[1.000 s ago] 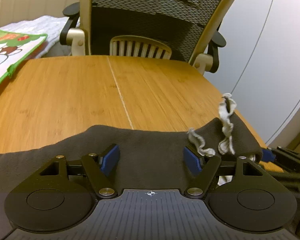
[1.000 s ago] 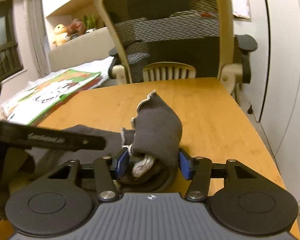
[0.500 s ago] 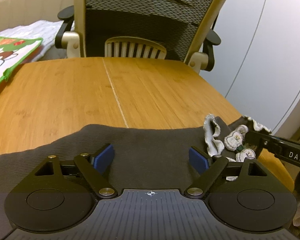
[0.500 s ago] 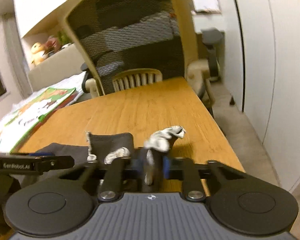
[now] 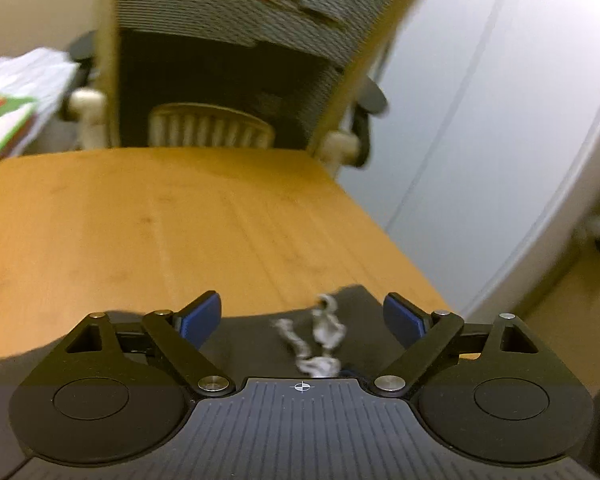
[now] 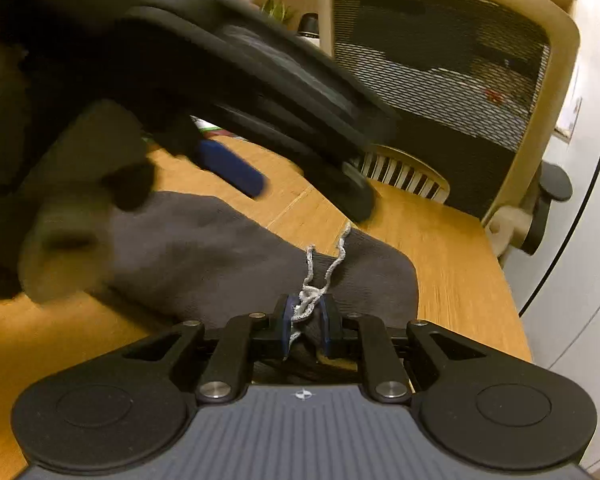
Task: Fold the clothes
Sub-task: 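Roll the grey pants forward with the right tool toward the left tool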
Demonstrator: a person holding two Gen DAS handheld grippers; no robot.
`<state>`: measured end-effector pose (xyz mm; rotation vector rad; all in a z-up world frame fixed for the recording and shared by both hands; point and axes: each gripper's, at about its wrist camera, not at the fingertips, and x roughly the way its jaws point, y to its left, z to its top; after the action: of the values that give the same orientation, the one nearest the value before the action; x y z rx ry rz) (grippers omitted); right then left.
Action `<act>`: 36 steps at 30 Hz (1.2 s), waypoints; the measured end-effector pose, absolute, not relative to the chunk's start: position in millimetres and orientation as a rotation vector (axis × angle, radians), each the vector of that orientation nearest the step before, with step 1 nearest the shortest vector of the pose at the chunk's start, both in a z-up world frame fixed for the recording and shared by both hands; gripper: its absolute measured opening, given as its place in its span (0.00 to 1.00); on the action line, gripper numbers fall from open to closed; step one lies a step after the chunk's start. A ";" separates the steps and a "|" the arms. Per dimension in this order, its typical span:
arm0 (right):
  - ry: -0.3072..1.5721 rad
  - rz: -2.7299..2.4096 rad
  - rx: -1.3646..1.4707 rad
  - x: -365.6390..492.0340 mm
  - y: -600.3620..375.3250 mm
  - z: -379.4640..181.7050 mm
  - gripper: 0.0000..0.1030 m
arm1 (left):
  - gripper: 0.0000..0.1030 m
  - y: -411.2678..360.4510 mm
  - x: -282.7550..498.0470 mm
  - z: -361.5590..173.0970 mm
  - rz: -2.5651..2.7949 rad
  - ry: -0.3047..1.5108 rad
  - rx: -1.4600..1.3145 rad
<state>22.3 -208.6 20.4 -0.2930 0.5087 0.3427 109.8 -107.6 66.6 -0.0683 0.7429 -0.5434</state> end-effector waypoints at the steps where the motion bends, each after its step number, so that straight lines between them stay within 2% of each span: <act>1: 0.512 0.346 -0.286 23.1 -210.8 20.9 0.15 | 0.89 -116.4 112.6 61.4 -0.532 0.754 -0.025; 3: 0.517 0.353 -0.267 23.8 -216.7 22.4 0.15 | 0.86 -124.7 118.0 47.5 -0.509 0.790 0.016; 9: 0.546 0.430 -0.063 13.3 -262.4 38.4 0.37 | 0.89 -120.7 121.2 30.9 -0.505 0.812 0.015; 14: 0.593 0.342 0.246 22.2 -311.4 37.0 0.37 | 0.89 -117.5 119.1 26.8 -0.508 0.805 0.007; 17: 0.617 0.257 0.345 36.0 -319.2 26.6 0.42 | 0.89 -117.2 119.3 26.2 -0.508 0.803 0.004; 19: 0.629 0.255 0.409 43.4 -320.2 18.8 0.52 | 0.89 -117.0 119.5 26.3 -0.508 0.803 0.001; 21: 0.648 0.260 0.466 50.8 -320.2 10.3 0.52 | 0.89 -115.8 119.2 26.3 -0.508 0.802 -0.006; 23: 0.655 0.263 0.423 57.4 -309.4 10.1 0.47 | 0.83 -111.8 119.5 26.8 -0.505 0.803 -0.027; 24: 0.658 0.264 0.400 60.6 -303.8 10.2 0.41 | 0.83 -106.7 119.9 27.8 -0.499 0.806 -0.050; 27: 0.643 0.258 0.262 61.8 -279.5 16.0 0.36 | 0.82 -86.6 119.9 33.9 -0.468 0.816 -0.131; 30: 0.556 0.238 -0.058 43.1 -235.5 27.7 0.36 | 0.80 -70.6 115.2 46.3 -0.428 0.780 -0.141; 35: 0.393 0.233 -0.573 8.6 -167.6 21.3 0.36 | 0.61 -57.9 106.0 67.6 -0.468 0.759 -0.192; 36: 0.374 0.242 -0.635 4.4 -159.8 16.7 0.35 | 0.60 -59.2 104.9 68.8 -0.486 0.763 -0.198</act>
<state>4.4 -159.8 16.7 -0.6346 0.3743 0.2416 104.9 -59.2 68.8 -0.1983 0.7630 -0.4859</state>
